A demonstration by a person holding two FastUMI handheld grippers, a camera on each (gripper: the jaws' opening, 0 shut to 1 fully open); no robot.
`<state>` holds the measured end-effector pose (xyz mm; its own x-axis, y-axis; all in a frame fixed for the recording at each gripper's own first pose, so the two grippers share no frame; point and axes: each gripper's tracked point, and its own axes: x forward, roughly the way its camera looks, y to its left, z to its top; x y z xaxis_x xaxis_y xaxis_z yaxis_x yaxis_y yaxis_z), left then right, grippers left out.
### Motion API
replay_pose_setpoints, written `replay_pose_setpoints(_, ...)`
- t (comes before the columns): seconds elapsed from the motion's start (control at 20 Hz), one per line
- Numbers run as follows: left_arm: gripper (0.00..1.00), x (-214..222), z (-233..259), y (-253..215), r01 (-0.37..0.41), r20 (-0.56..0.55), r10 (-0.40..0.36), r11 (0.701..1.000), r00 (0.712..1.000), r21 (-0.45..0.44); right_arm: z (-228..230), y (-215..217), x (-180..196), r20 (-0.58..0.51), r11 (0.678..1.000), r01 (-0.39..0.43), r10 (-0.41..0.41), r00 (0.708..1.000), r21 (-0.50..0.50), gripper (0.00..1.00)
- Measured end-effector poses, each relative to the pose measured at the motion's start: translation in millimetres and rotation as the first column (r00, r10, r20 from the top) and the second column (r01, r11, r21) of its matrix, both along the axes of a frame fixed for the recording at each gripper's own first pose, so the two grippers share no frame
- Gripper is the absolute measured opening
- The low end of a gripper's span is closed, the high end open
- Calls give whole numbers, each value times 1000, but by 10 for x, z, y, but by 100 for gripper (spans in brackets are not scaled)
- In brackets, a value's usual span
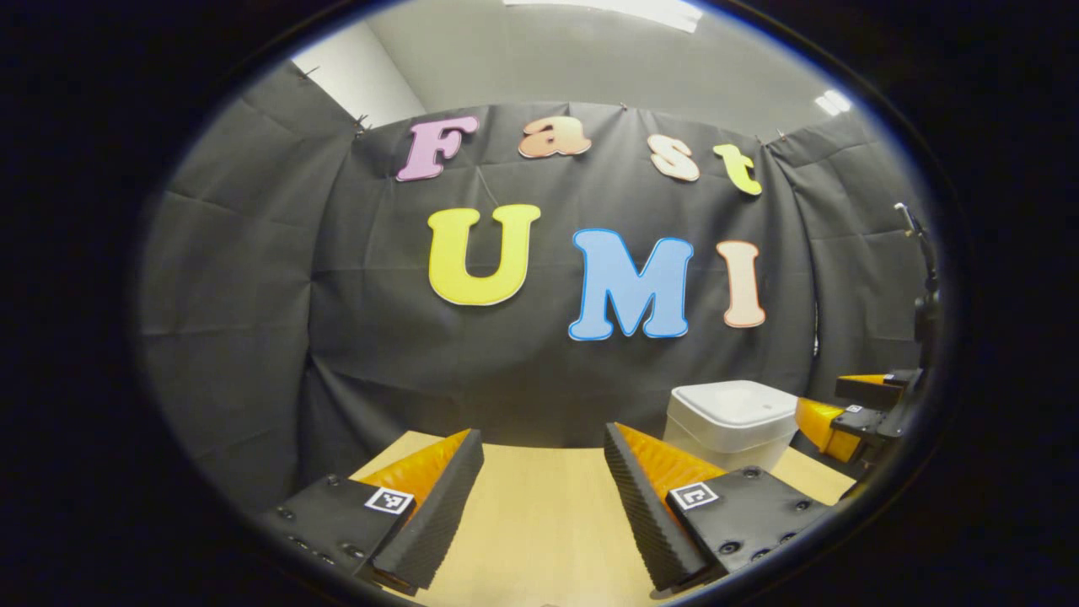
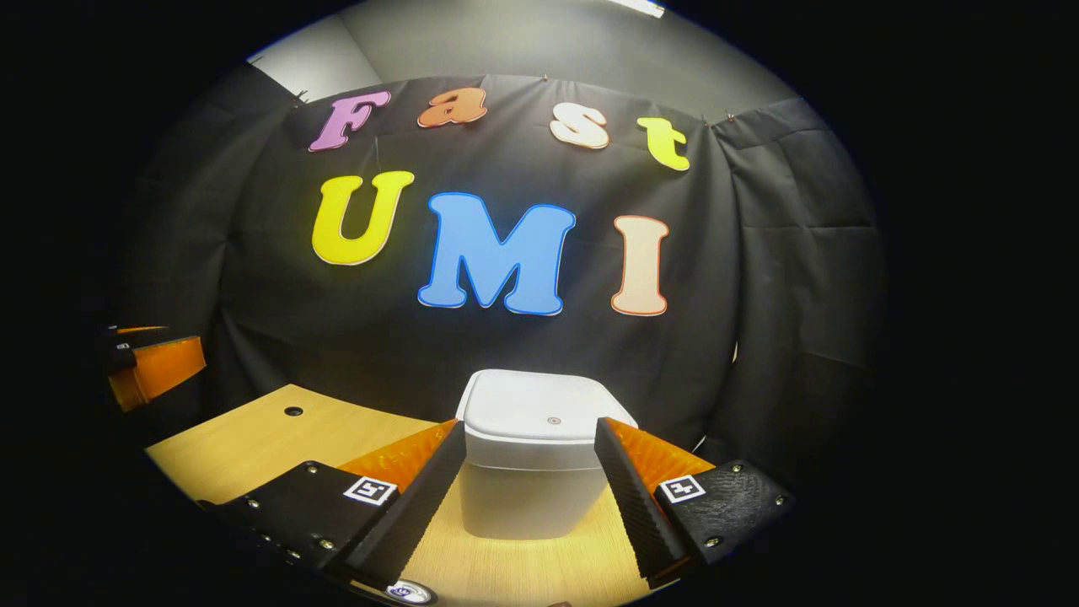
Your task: Press the lid of the desktop garbage bin to open it, pick up the crumpled paper on the desktop and throw it into the bin, then pick up the pop can on the desktop and drop it into the bin, and finally close the garbage bin lid.
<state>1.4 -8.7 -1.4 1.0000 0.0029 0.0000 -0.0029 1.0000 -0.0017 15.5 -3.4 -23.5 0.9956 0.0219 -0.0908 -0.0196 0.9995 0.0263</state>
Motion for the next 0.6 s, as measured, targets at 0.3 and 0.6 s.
replay_pose_setpoints(0.3,96,52,-72,-16,-12,-15,12,1000,1000,6,-48,-145,350,-31,1000,22,-22,999,-1,88)
replay_pose_setpoints(0.6,96,170,-103,2,-20,-23,20,1000,1000,11,-171,-236,727,-89,999,32,-29,996,37,42)
